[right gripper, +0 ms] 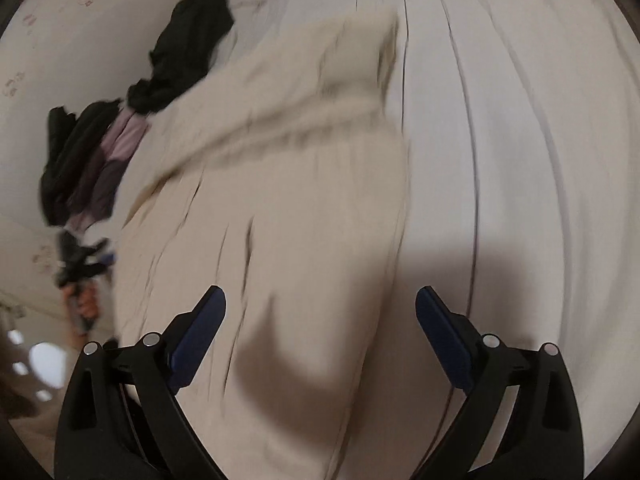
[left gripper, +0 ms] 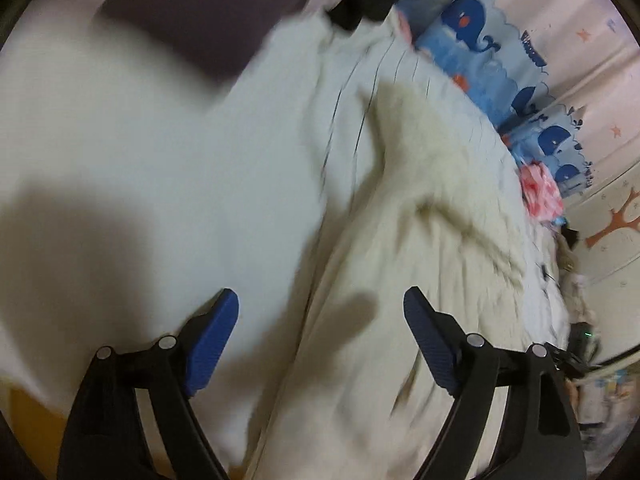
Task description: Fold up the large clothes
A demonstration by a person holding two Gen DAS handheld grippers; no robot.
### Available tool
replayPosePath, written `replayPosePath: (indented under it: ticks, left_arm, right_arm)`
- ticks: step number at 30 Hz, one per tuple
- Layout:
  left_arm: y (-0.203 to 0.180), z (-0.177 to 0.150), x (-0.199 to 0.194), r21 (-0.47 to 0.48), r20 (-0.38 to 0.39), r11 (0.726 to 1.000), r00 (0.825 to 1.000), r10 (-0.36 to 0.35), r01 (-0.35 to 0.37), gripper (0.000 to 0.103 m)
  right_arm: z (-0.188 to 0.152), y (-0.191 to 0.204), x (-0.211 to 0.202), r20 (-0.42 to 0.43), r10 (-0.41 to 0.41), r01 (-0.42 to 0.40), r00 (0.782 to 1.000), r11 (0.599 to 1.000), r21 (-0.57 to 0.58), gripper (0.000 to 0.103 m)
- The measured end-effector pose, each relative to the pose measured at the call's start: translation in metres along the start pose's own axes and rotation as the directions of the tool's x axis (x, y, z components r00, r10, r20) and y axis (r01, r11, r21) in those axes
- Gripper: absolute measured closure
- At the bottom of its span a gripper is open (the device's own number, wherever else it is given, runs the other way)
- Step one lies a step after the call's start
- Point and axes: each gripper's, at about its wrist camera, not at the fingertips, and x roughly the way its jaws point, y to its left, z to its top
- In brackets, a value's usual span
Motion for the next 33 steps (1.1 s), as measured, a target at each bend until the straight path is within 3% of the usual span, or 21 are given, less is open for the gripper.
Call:
replayPosePath:
  ticks: [3,6,10,12,13,14,17,19,21,23,25,28,31,33]
  left_arm:
    - [0.013,-0.045,0.002,-0.026,-0.07,0.992,0.99,-0.125,0.123,0.022]
    - [0.014,-0.077,0.005,-0.043,-0.15,0.976,0.964,-0.218,0.214,0.021]
    - [0.007,-0.103,0.007,-0.037,-0.223,0.967,0.941,-0.255,0.253,0.02]
    - [-0.002,-0.106,0.004,-0.032,-0.217,0.967,0.943,-0.252,0.251,0.02]
    - [-0.007,-0.109,-0.001,-0.031,-0.201,0.968,0.947,-0.251,0.25,0.024]
    - [-0.011,-0.108,-0.003,-0.031,-0.197,0.969,0.949,-0.245,0.244,0.039]
    - [-0.024,-0.105,-0.014,-0.024,-0.189,0.975,0.956,-0.222,0.222,0.071]
    - [-0.04,-0.102,-0.017,-0.016,-0.174,0.979,0.963,-0.204,0.204,0.077]
    - [-0.051,-0.096,-0.023,-0.028,-0.155,0.978,0.966,-0.209,0.207,0.081]
    - [-0.062,-0.092,-0.032,-0.04,-0.132,0.97,0.961,-0.241,0.238,0.085]
    - [-0.077,-0.086,-0.046,-0.04,-0.094,0.961,0.956,-0.278,0.275,0.087]
    - [-0.107,-0.079,-0.083,-0.002,-0.022,0.94,0.94,-0.34,0.34,0.089]
    - [-0.137,-0.076,-0.119,0.057,0.025,0.921,0.922,-0.387,0.386,0.089]
    - [-0.152,-0.081,-0.14,0.094,0.041,0.905,0.907,-0.42,0.415,0.089]
  right_arm:
    - [-0.035,0.011,0.007,-0.104,0.159,-0.158,0.982,0.987,0.018,0.011]
    - [-0.053,0.029,0.013,-0.172,0.207,-0.213,0.963,0.977,-0.016,0.007]
    - [-0.06,0.037,0.014,-0.196,0.212,-0.222,0.957,0.974,-0.033,0.007]
    - [-0.062,0.037,0.012,-0.208,0.244,-0.251,0.947,0.968,-0.006,0.007]
    - [-0.064,0.039,0.009,-0.207,0.261,-0.268,0.943,0.963,-0.004,0.009]
    - [-0.068,0.04,0.009,-0.209,0.282,-0.291,0.937,0.957,-0.012,0.011]
    - [-0.087,0.041,0.012,-0.214,0.328,-0.335,0.92,0.942,0.006,0.027]
    - [-0.098,0.038,0.016,-0.202,0.336,-0.341,0.92,0.94,0.014,0.06]
    - [-0.099,0.039,0.016,-0.131,0.389,-0.388,0.912,0.921,0.036,0.079]
    - [-0.091,0.047,0.004,-0.006,0.456,-0.456,0.89,0.89,0.027,0.084]
    - [-0.08,0.057,-0.013,0.11,0.511,-0.514,0.852,0.858,0.0,0.085]
    - [-0.061,0.074,-0.051,0.294,0.597,-0.609,0.746,0.791,-0.061,0.086]
    - [-0.052,0.08,-0.094,0.378,0.633,-0.646,0.675,0.755,-0.11,0.086]
    - [-0.055,0.083,-0.122,0.409,0.639,-0.645,0.652,0.75,-0.143,0.086]
